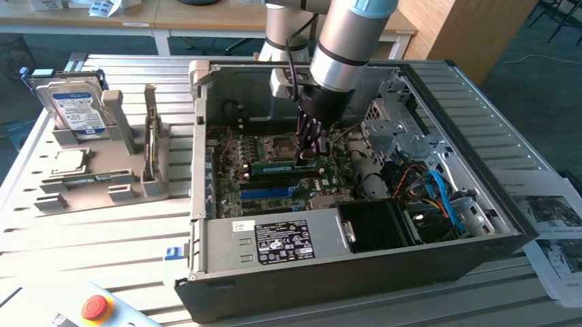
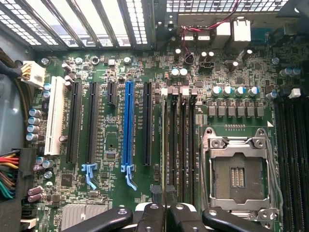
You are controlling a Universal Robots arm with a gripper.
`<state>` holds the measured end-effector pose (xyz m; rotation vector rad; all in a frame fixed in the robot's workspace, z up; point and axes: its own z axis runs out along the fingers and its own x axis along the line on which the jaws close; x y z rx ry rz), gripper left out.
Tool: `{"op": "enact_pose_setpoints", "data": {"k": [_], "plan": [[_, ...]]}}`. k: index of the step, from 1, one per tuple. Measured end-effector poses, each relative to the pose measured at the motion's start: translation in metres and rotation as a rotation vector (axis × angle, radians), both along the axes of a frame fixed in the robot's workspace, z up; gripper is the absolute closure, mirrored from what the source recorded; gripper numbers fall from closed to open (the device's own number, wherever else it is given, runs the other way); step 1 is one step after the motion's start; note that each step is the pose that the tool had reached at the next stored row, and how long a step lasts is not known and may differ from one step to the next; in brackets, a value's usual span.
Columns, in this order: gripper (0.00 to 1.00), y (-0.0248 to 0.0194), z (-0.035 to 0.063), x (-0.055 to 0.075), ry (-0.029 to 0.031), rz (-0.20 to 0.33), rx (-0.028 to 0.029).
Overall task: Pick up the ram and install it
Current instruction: 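Insert the ram into the slot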
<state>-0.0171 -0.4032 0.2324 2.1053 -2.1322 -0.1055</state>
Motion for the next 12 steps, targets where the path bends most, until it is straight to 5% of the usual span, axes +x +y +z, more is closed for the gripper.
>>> {"op": "enact_pose_setpoints", "data": {"k": [12], "plan": [[0.88,0.0,0.0004,-0.0001,-0.0008,-0.002,0.0002]]}}
